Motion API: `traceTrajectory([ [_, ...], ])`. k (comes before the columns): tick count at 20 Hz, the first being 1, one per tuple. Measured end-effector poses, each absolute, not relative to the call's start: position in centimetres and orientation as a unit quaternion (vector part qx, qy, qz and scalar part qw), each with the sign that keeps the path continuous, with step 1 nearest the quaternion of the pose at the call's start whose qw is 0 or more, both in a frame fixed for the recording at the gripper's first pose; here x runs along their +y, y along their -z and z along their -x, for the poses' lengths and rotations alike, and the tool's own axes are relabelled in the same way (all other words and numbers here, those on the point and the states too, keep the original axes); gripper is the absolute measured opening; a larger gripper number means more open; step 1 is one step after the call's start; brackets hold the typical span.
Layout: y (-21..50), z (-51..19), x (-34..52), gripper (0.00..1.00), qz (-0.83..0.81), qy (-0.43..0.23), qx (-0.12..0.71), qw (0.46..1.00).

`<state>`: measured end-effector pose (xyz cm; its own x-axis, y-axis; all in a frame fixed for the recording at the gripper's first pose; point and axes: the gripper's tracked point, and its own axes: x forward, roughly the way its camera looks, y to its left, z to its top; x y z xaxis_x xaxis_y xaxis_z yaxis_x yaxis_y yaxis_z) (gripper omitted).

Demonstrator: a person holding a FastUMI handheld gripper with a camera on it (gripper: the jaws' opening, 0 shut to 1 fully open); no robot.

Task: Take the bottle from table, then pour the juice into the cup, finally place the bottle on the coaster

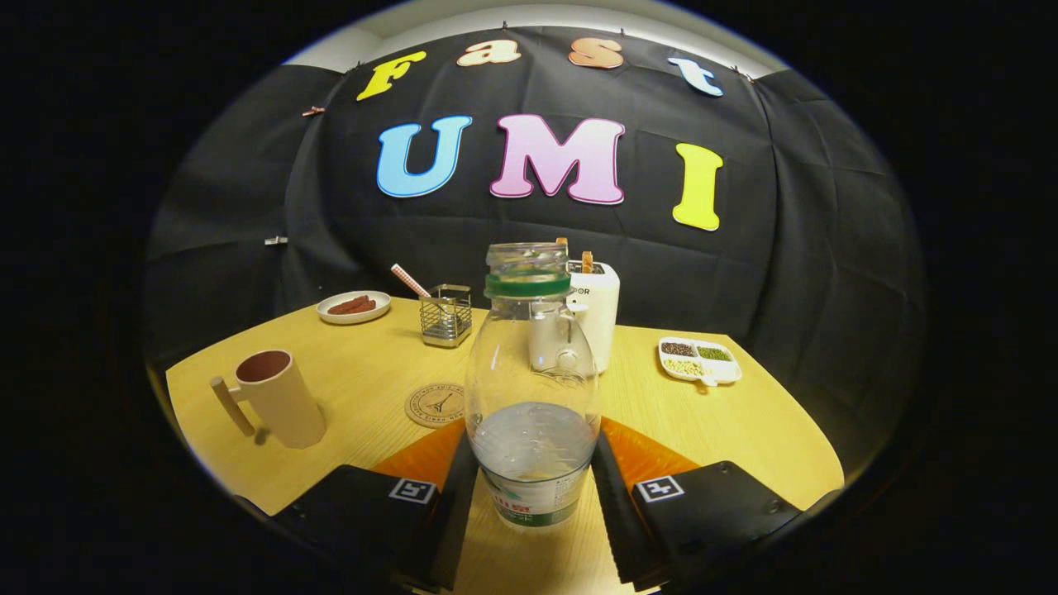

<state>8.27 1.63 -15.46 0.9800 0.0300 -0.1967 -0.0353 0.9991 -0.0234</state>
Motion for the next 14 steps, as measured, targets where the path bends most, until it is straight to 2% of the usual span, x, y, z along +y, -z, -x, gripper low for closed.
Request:
traceTrajectory([
  [9,7.5,-9.3,2.6,0.71,0.101,-0.042,0.057,0.992],
  [14,4.9,-9.8,4.9,0.71,0.209,-0.047,0.051,0.976],
])
